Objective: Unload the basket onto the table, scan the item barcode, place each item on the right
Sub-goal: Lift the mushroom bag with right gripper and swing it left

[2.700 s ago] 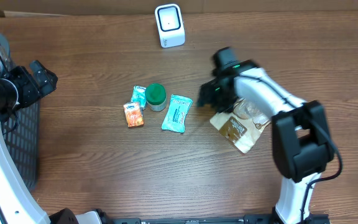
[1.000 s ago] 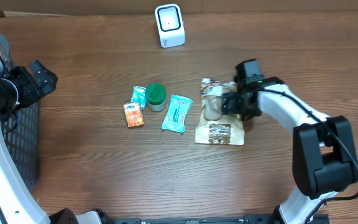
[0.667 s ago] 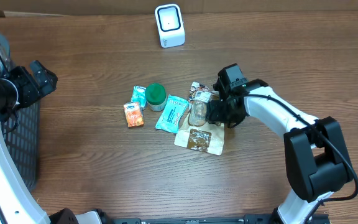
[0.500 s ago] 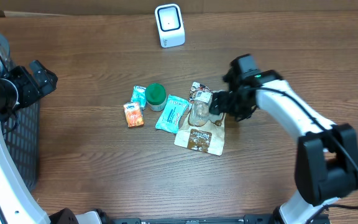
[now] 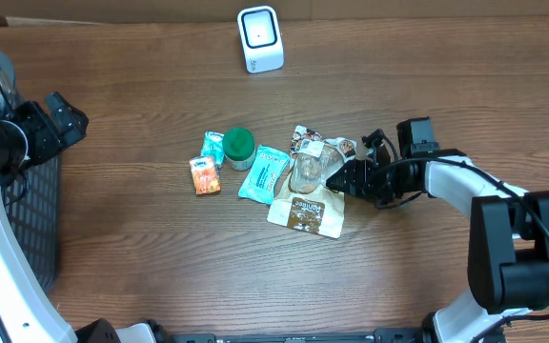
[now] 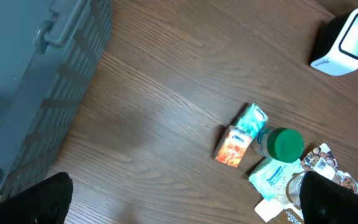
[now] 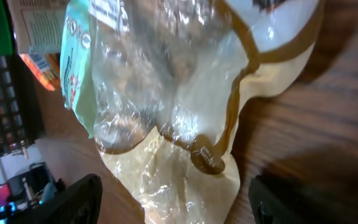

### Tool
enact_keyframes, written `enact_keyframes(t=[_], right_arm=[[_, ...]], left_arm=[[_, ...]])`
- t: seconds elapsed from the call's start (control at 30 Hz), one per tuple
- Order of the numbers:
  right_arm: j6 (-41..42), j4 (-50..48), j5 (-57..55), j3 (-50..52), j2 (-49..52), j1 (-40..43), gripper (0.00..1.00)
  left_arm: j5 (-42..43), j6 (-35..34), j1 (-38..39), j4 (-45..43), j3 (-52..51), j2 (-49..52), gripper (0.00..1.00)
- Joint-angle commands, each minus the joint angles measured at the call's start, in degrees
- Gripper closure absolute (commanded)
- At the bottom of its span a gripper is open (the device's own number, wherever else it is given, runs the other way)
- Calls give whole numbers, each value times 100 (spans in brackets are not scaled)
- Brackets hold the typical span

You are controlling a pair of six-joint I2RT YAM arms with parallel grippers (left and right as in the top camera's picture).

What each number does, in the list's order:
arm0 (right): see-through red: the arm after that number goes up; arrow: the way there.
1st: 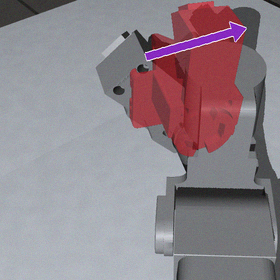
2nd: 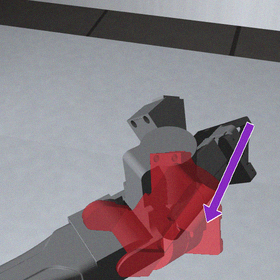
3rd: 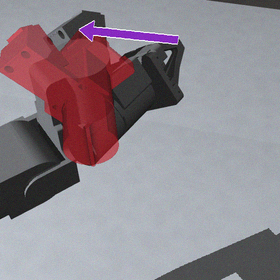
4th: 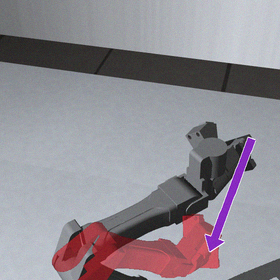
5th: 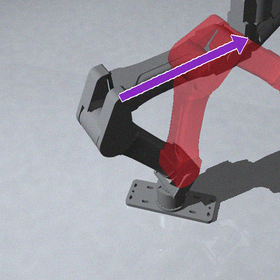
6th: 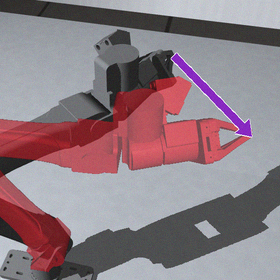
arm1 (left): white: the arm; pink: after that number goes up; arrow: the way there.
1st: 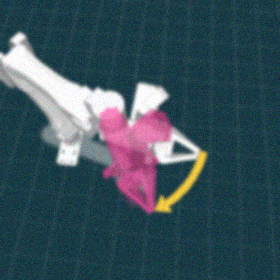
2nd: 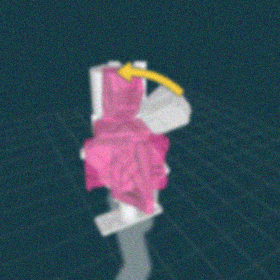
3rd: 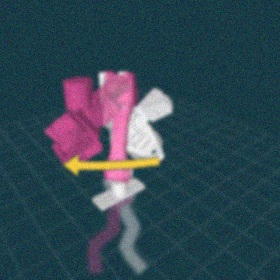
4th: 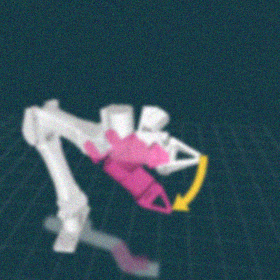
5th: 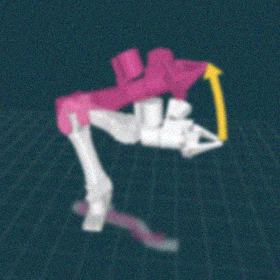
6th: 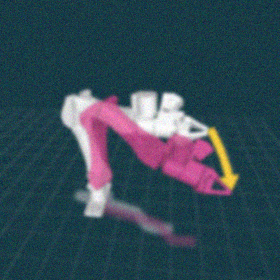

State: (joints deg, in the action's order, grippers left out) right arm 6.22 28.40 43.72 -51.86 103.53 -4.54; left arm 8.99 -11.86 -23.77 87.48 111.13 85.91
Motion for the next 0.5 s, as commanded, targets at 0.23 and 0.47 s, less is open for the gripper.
enact_keyframes(t=[0.23,0.47], right_arm=[[870,-855,328,96,896,-409,24],[1237,-2076,1244,94,960,-656,29]], left_arm=[[-15,-57,-22,-11,37,-85,0],[-15,-57,-22,-11,37,-85,0]])
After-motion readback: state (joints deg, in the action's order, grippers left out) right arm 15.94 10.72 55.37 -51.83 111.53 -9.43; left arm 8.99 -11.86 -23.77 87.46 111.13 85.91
